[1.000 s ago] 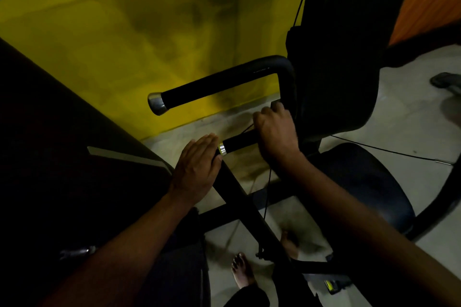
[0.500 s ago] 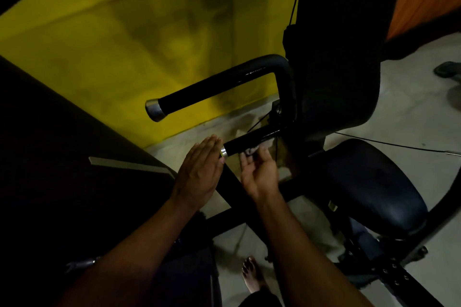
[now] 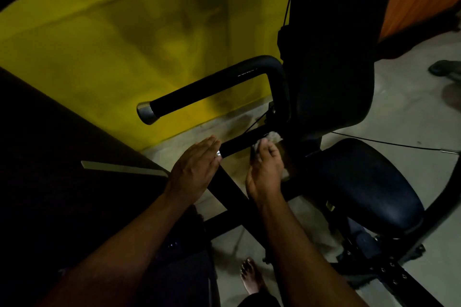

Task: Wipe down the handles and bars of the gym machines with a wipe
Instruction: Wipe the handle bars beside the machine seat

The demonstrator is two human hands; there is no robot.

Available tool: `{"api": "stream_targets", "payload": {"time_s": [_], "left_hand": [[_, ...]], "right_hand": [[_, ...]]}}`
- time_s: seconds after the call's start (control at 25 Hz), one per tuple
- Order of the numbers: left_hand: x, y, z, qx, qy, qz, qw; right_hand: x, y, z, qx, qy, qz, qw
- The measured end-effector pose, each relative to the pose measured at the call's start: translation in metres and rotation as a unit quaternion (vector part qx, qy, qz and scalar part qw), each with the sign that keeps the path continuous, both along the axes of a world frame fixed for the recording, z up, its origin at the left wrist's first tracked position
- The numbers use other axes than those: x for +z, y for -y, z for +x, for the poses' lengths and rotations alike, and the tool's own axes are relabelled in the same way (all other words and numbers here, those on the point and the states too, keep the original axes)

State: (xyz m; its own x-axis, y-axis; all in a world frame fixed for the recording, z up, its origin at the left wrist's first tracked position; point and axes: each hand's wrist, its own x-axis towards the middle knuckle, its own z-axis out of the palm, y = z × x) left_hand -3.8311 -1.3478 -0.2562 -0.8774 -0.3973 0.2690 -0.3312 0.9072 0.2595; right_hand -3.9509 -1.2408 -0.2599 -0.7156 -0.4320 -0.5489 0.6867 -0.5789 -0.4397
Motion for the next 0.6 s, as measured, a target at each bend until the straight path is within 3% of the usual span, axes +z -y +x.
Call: {"api": "stream_targets", "payload": {"time_s": [0.12, 0.24, 0.32, 0.4, 0.44, 0.48, 0.6], "left_hand": [[0.001, -0.004, 0.000, 0.009, 0.003, 0.000, 1.000], [0.002, -0.006, 0.000, 0.012, 0.014, 0.009, 1.000], [0.001, -0.005, -0.001, 0.016, 0.015, 0.014, 1.000], [-0.001, -0.006, -0.001, 0.022, 0.012, 0.013, 1.000], [-0.002, -0.007, -0.001, 0.024, 0.011, 0.012, 1.000], [-0.002, -0.007, -0.001, 0.026, 0.009, 0.011, 1.000], [-0.002, -0.008, -0.002, 0.032, 0.010, 0.024, 0.999]], "right_hand": [[0.005, 0.005, -0.001, -0.038, -0.053, 0.121, 0.990], [0.006, 0.007, -0.011, -0.058, 0.025, 0.036, 0.997], [0.002, 0.004, -0.014, -0.038, 0.033, 0.030, 0.998], [-0.002, -0.004, -0.007, 0.003, -0.098, 0.131, 0.987], [-0.003, -0.009, -0.003, 0.011, -0.219, 0.225, 0.949], [-0.003, -0.012, -0.002, 0.005, -0.351, 0.322, 0.879], [-0.003, -0.014, -0.036, 0.014, -0.679, 0.448, 0.582]]}}
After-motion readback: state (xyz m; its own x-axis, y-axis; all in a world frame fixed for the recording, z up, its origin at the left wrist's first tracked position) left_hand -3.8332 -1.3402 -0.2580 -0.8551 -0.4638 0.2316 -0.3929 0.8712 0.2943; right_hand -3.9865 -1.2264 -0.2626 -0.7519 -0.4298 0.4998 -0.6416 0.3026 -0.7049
